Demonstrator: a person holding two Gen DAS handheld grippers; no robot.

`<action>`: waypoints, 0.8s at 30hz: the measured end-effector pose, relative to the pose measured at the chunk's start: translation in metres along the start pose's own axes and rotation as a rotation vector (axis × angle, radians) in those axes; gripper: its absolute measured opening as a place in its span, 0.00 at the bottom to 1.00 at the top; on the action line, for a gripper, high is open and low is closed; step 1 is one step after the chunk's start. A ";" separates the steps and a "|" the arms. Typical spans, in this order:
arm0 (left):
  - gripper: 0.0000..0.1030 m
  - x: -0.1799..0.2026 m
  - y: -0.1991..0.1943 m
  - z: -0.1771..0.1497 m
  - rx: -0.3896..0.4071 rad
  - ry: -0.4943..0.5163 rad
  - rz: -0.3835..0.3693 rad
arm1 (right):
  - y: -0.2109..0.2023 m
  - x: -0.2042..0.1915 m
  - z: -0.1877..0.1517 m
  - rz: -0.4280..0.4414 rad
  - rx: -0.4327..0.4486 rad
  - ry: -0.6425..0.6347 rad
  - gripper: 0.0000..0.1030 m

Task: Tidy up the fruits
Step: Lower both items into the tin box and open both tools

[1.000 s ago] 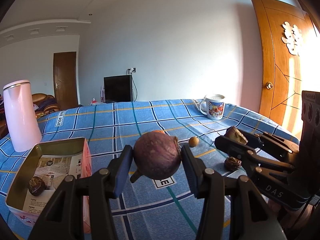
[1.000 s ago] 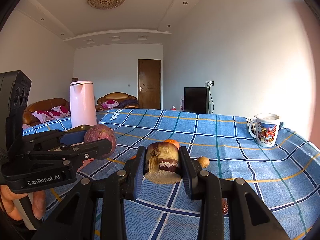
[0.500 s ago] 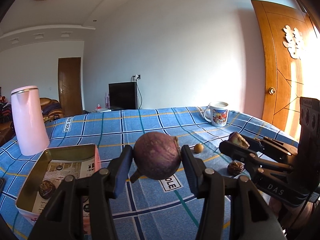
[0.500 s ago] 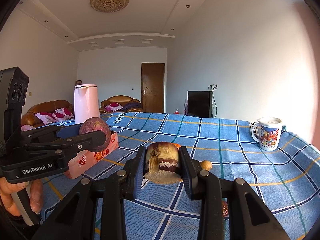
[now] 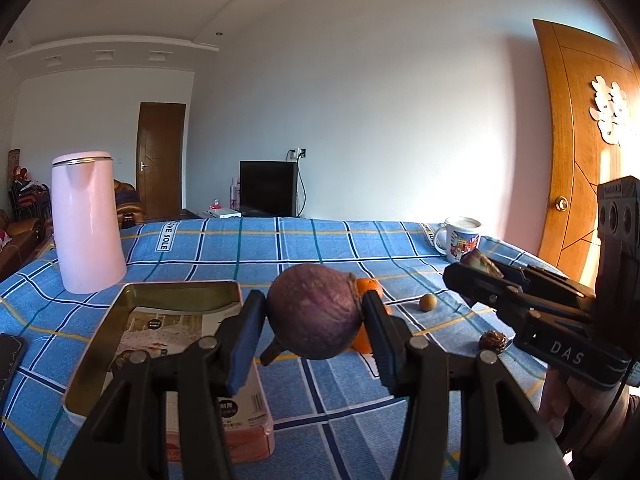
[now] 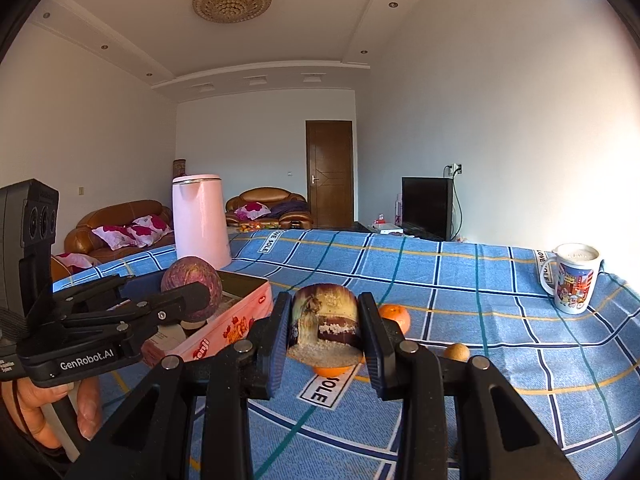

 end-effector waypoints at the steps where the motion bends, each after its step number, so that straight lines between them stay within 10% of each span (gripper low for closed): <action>1: 0.50 -0.003 -0.001 -0.001 0.000 -0.004 0.005 | 0.003 -0.004 0.002 0.011 -0.003 -0.004 0.34; 24: 0.50 -0.113 -0.009 -0.022 -0.111 -0.181 0.179 | 0.096 -0.109 -0.002 0.267 -0.235 -0.043 0.34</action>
Point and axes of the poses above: each gripper's, at about its wrist camera, not at the fingertips, and y roughly the way its jaws point, x to its right, z to its top, the point moved 1 cm from there along y, roughly the way its jaws point, and after that the axes turned 6 degrees about y, right-handed, at the moved point
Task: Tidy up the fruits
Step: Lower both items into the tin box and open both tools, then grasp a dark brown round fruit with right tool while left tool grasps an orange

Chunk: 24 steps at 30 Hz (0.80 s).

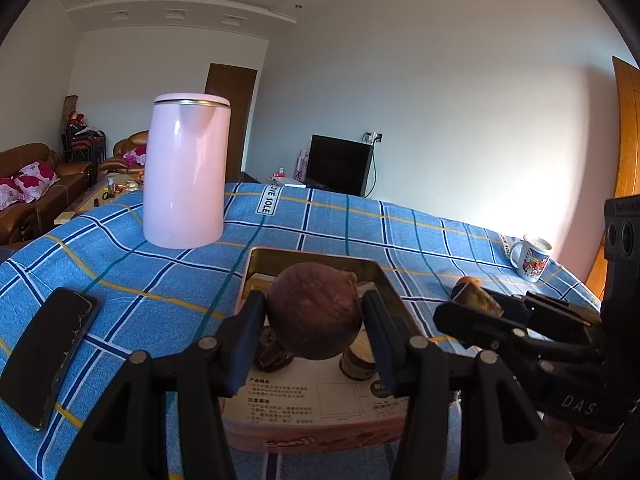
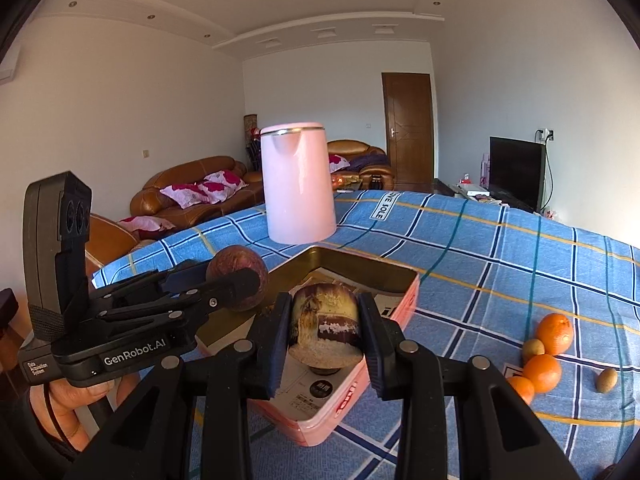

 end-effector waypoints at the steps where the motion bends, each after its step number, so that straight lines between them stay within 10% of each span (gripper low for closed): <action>1: 0.50 -0.001 0.002 -0.001 -0.010 -0.005 -0.001 | 0.005 -0.003 -0.002 0.000 -0.018 -0.005 0.34; 14: 0.62 -0.007 -0.001 -0.008 -0.030 0.010 0.025 | 0.056 -0.006 -0.016 0.004 -0.262 -0.001 0.34; 19: 0.65 -0.007 -0.005 -0.005 -0.020 0.007 0.028 | 0.046 -0.009 -0.016 0.017 -0.222 -0.011 0.63; 24: 0.73 0.004 -0.011 0.000 0.003 0.024 0.014 | 0.019 0.003 -0.020 -0.037 -0.179 -0.015 0.64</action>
Point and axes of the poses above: each gripper's, at about its wrist camera, not at the fingertips, and y roughly the way its jaws point, x to its right, z to its top, the point moved 1 cm from there along y, roughly the way its jaws point, and after that the axes turned 6 degrees about y, right-handed, at the moved point
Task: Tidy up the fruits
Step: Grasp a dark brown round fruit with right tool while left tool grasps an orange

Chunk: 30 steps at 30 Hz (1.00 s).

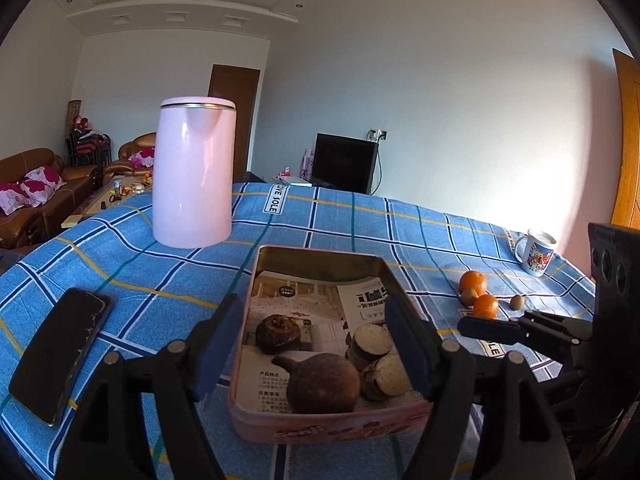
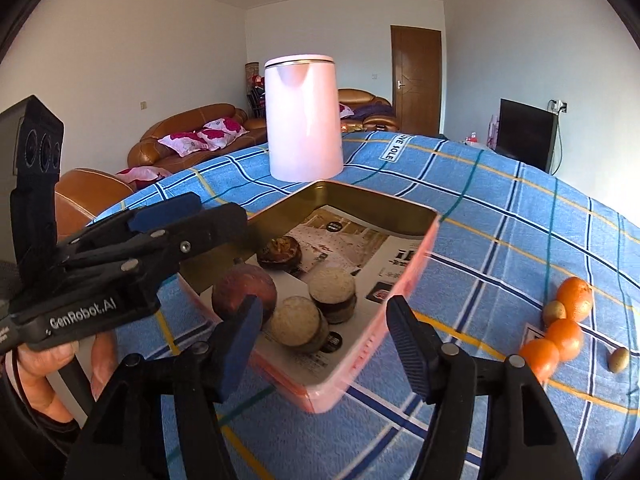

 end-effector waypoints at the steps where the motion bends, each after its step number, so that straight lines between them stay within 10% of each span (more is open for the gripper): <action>1: 0.73 0.004 0.000 0.001 -0.001 0.007 -0.007 | -0.008 0.008 -0.004 -0.011 0.009 0.016 0.64; 13: 0.74 0.104 0.017 0.009 -0.049 0.177 -0.168 | -0.119 0.155 -0.066 -0.382 0.031 0.300 0.64; 22: 0.74 0.162 0.060 0.004 -0.196 0.246 -0.278 | -0.121 0.193 -0.087 -0.347 -0.079 0.390 0.64; 30: 0.74 0.180 0.088 0.005 -0.285 0.262 -0.295 | -0.110 0.192 -0.079 -0.335 -0.146 0.333 0.39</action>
Point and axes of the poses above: each gripper's, at about its wrist camera, not at the fingertips, and y roughly the way its jaws point, x to its right, z to its top, the point moved 1 cm from there along y, roughly the way its jaws point, and after that the axes turned 6 degrees about y, right-handed, at the moved point
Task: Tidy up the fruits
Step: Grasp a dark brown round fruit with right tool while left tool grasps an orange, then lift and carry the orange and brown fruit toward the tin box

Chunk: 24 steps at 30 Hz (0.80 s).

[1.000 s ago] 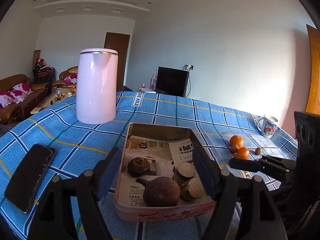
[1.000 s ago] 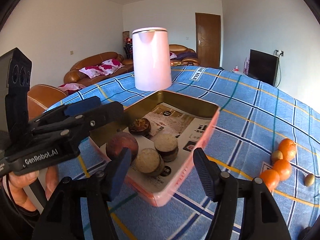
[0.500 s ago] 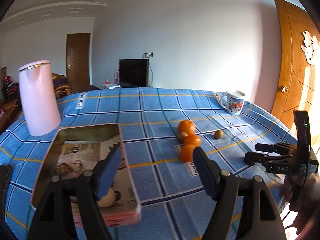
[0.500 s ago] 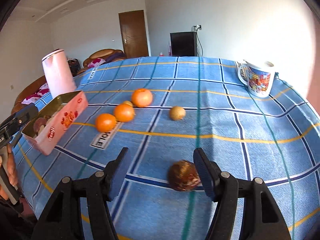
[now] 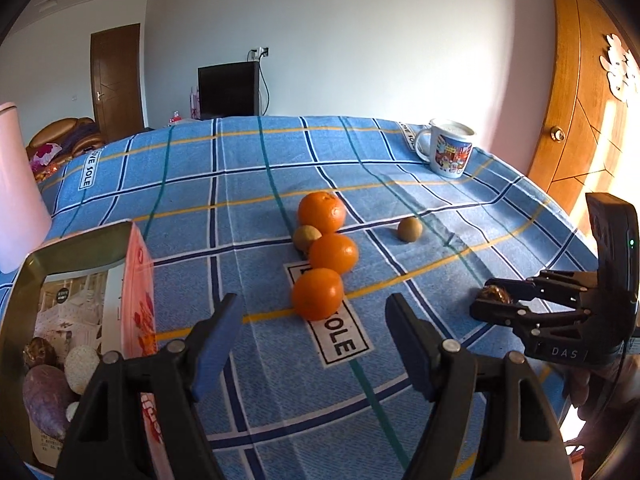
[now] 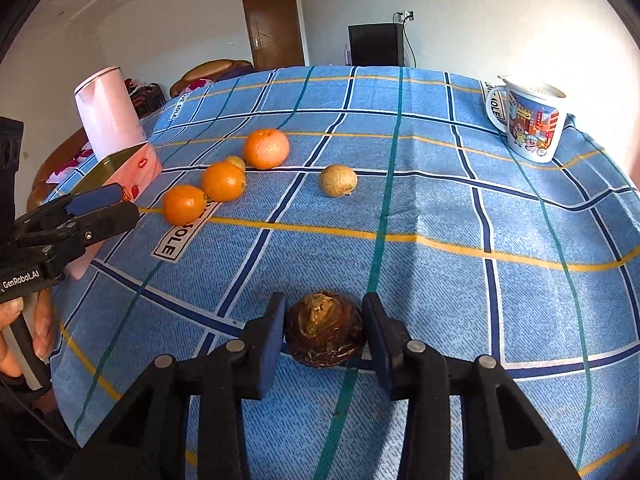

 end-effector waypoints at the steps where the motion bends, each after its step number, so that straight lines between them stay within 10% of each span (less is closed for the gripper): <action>1: 0.74 0.003 0.002 0.002 -0.006 0.018 0.006 | 0.001 0.000 0.001 0.007 -0.001 -0.003 0.39; 24: 0.36 -0.007 0.053 0.011 -0.167 -0.091 -0.099 | 0.013 -0.037 0.050 0.003 0.171 0.023 0.39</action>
Point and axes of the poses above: each gripper's, at about its wrist camera, not at the fingertips, and y roughly the way its jaws point, x to its right, z to its top, the point moved 1 cm from there along y, roughly the way its jaws point, and after that the axes turned 6 degrees about y, right-handed, at the moved point
